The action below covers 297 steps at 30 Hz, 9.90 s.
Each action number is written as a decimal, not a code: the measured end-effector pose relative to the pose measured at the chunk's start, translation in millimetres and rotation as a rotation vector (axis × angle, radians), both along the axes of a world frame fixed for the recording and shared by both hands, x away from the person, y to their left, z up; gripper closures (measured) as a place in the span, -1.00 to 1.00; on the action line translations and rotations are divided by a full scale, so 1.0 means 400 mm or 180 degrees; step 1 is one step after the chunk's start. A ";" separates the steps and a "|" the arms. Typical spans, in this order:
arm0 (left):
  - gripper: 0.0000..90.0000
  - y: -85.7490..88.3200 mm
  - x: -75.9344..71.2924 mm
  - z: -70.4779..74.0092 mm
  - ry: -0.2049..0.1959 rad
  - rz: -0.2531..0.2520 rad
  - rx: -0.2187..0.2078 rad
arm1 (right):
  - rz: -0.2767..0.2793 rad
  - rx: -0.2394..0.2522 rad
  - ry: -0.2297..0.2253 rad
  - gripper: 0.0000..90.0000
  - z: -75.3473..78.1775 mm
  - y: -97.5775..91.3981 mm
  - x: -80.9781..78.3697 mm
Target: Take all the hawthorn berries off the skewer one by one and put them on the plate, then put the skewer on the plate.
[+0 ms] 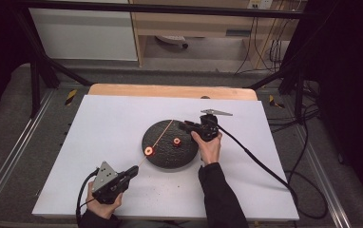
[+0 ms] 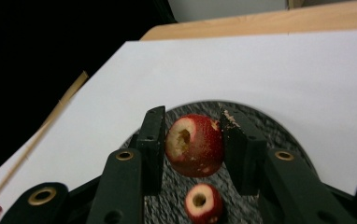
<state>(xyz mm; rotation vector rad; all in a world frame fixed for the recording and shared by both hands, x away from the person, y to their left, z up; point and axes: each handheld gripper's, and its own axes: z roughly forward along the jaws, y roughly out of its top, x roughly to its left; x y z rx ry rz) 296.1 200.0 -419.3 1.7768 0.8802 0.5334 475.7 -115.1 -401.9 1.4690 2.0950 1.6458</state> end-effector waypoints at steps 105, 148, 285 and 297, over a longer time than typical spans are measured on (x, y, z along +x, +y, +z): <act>0.96 -0.006 0.001 -0.002 0.0000 0.0008 0.0039 | 0.1007 0.0176 -0.0075 0.34 0.006 0.190 -0.170; 0.96 0.000 0.001 0.000 -0.0010 0.0020 0.0012 | 0.0177 -0.0062 -0.0281 0.35 0.123 0.064 0.003; 0.96 -0.099 0.171 0.020 0.0389 0.0272 0.0281 | 0.0231 -0.1109 -0.0276 -0.98 -0.129 -0.324 -0.283; 0.96 -0.143 0.210 -0.027 0.0567 0.0383 0.0398 | 0.0245 -0.1108 -0.0264 -0.98 -0.132 -0.321 -0.283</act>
